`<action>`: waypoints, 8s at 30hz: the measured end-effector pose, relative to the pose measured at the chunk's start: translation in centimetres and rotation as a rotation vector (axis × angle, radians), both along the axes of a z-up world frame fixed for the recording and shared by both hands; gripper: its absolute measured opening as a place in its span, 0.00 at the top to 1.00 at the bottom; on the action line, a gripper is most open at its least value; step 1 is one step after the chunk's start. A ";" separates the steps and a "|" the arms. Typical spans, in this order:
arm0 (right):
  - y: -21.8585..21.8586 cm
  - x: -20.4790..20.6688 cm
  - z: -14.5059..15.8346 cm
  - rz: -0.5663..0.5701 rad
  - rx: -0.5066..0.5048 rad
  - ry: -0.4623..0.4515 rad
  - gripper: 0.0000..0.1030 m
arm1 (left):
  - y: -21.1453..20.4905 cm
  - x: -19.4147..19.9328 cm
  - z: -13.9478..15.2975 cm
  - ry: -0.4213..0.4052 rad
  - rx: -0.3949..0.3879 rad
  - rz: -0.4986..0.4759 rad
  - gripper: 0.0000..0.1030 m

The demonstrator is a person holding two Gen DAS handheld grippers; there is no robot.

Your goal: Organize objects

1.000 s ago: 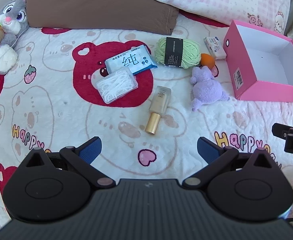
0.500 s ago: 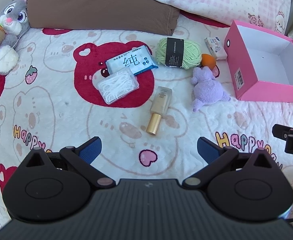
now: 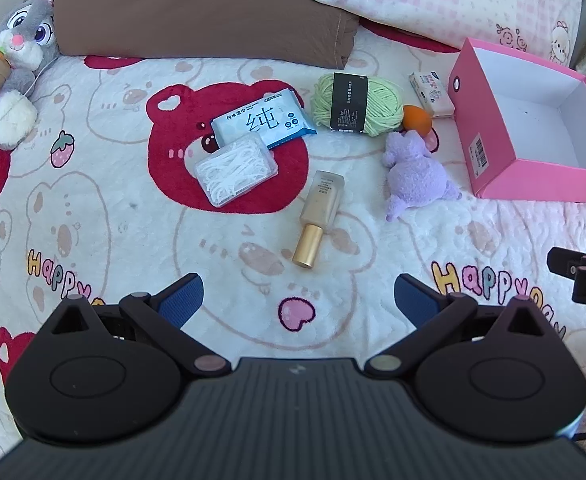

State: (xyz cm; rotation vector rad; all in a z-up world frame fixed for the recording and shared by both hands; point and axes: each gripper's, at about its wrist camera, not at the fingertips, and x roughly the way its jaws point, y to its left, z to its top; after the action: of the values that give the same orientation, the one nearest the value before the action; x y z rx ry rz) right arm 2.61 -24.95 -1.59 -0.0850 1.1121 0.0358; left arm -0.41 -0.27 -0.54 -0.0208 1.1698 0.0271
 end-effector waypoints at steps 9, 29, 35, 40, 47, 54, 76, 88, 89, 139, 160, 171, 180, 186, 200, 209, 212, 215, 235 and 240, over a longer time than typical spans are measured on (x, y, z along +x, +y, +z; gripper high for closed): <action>-0.1 -0.2 1.9 0.025 0.003 -0.022 0.00 | 0.2 1.2 1.4 0.018 -0.020 -0.064 0.00; 9.2 5.2 -8.5 0.398 0.321 -0.060 0.02 | 3.7 8.0 -3.9 -0.105 -0.167 -0.204 0.02; 12.7 5.3 -12.3 0.447 0.242 -0.143 0.04 | 5.4 9.5 -7.7 -0.080 -0.289 -0.188 0.03; 13.6 6.5 -14.4 0.409 0.308 -0.119 0.12 | 6.4 10.5 -10.6 -0.048 -0.365 -0.177 0.03; 14.7 6.8 -15.9 0.404 0.337 -0.088 0.23 | 7.1 11.9 -14.6 0.013 -0.490 -0.087 0.29; 13.5 5.0 -15.8 0.409 0.336 -0.158 0.44 | 7.1 11.6 -18.0 0.089 -0.616 0.018 0.63; 11.7 5.3 -15.1 0.383 0.348 -0.159 0.56 | 4.9 11.3 -18.0 -0.014 -0.618 0.080 0.60; 7.5 3.2 -10.3 0.381 0.402 -0.199 0.59 | 2.1 8.7 -13.7 -0.038 -0.658 0.019 0.64; 6.7 3.5 -9.5 0.377 0.404 -0.208 0.59 | 1.4 8.5 -12.8 -0.048 -0.663 0.003 0.64; -17.8 22.0 -2.8 0.008 0.118 0.066 0.62 | -25.8 22.9 -10.2 0.178 -0.752 -0.254 0.71; -18.8 25.7 -5.6 -0.059 0.181 0.049 0.49 | -25.5 24.8 -12.6 0.134 -0.733 -0.207 0.71; -18.8 24.2 -7.4 -0.007 0.127 0.042 0.62 | -26.9 23.8 -11.8 0.052 -0.606 -0.289 0.71; -18.5 21.1 -7.1 0.013 0.015 0.088 0.62 | -28.2 23.6 -11.2 0.067 -0.654 -0.316 0.71; -17.8 20.2 -6.5 -0.006 -0.088 0.016 0.63 | -27.7 22.8 -10.6 0.053 -0.655 -0.309 0.71; -13.0 10.7 2.7 0.139 0.107 -0.148 0.54 | -21.7 16.3 -3.8 0.025 -0.641 -0.361 0.62; -6.4 5.1 6.0 0.324 0.149 -0.215 0.28 | -13.4 12.2 1.7 -0.053 -0.505 -0.351 0.38; -4.4 4.0 6.5 0.368 0.185 -0.245 0.10 | -10.7 11.2 2.5 -0.078 -0.473 -0.335 0.33; -2.6 3.1 5.9 0.414 0.199 -0.287 0.07 | -8.5 10.6 2.3 -0.110 -0.458 -0.323 0.27; 7.7 5.5 -6.8 0.565 0.078 -0.303 0.07 | -2.0 12.6 -10.9 -0.102 -0.530 -0.243 0.27; 9.0 7.5 -9.5 0.525 0.031 -0.268 0.07 | -2.0 13.9 -14.1 -0.092 -0.580 -0.195 0.30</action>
State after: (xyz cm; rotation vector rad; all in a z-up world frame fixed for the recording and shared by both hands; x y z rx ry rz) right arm 10.14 -15.97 -11.11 -0.3423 0.7972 0.4971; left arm 13.50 -2.31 -14.67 -0.4154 1.0501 -0.4814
